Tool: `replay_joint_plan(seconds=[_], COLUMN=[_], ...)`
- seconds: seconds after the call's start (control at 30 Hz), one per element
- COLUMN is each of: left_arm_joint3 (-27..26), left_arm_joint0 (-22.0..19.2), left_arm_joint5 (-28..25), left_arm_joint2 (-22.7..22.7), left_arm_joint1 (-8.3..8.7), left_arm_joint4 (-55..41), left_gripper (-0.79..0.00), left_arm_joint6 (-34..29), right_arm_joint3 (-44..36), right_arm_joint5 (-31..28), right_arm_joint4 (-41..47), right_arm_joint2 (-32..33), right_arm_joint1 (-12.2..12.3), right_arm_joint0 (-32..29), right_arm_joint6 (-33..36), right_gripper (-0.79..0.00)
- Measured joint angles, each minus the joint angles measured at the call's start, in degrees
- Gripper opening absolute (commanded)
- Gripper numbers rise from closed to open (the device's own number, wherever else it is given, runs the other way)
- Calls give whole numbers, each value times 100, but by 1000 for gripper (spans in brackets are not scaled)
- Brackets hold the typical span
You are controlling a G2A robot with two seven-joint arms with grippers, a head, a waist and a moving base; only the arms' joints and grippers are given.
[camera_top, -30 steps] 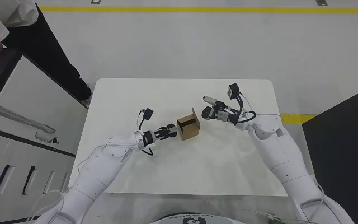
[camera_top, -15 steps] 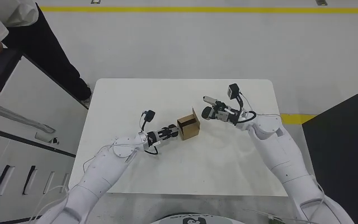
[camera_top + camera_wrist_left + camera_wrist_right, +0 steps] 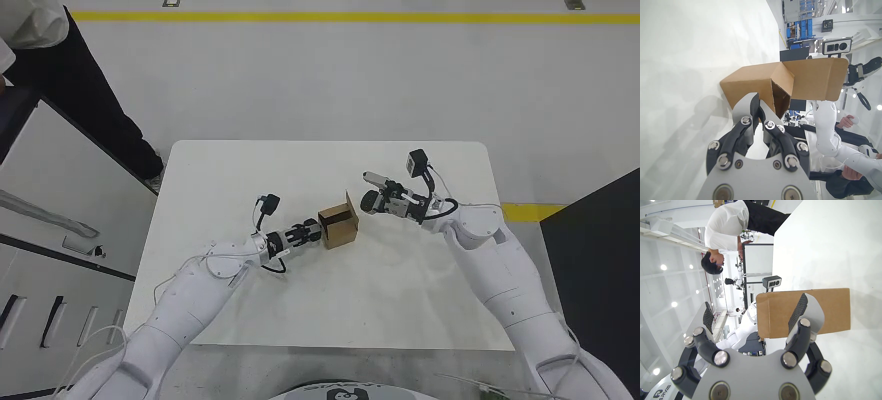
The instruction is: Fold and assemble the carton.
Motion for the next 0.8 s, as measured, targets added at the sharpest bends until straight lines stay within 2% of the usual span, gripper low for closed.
replay_joint_plan(seconds=[0.1,0.2,0.43,0.6,0.8], left_arm_joint3=[0,0,0,0,0], left_arm_joint0=[0,0,0,0,0], left_arm_joint5=[0,0,0,0,0], left_arm_joint2=[0,0,0,0,0], left_arm_joint1=[0,0,0,0,0], left_arm_joint4=[-1,-1,-1,-1,-1], left_gripper=[-785,-785,-785,-785,-785], left_arm_joint6=[0,0,0,0,0], right_arm_joint3=[-173,-609,-1176,-1360,-1356], right_arm_joint5=[15,273,1080,1239,1232], right_arm_joint4=[-225,-1306,-3109,-3727,-3656], right_arm_joint2=[-42,-94,-265,-406,-401], right_arm_joint1=[25,98,217,249,248], right_arm_joint0=[59,244,814,1059,1051], right_arm_joint6=[-77,38,946,1437,1386], right_gripper=[0,0,0,0,0])
